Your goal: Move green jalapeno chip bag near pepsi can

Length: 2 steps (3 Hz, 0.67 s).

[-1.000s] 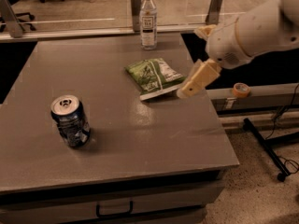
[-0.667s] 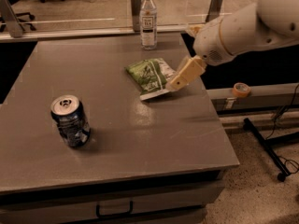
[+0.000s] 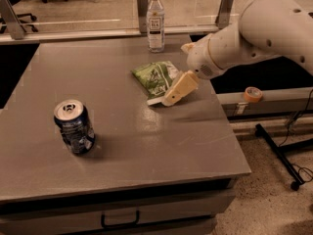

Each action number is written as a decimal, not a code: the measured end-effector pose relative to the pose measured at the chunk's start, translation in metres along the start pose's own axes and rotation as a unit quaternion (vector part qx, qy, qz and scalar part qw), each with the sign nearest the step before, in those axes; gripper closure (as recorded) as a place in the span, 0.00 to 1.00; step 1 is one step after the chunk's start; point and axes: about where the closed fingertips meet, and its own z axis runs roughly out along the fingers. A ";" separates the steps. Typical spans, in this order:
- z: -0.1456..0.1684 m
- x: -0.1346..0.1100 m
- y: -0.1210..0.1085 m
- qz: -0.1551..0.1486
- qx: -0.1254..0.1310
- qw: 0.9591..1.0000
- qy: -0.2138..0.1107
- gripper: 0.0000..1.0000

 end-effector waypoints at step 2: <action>0.026 0.005 0.018 -0.006 -0.042 0.999 0.002 0.41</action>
Offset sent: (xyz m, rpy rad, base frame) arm -0.0075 0.0250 -0.0355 -0.0016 0.0770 0.1050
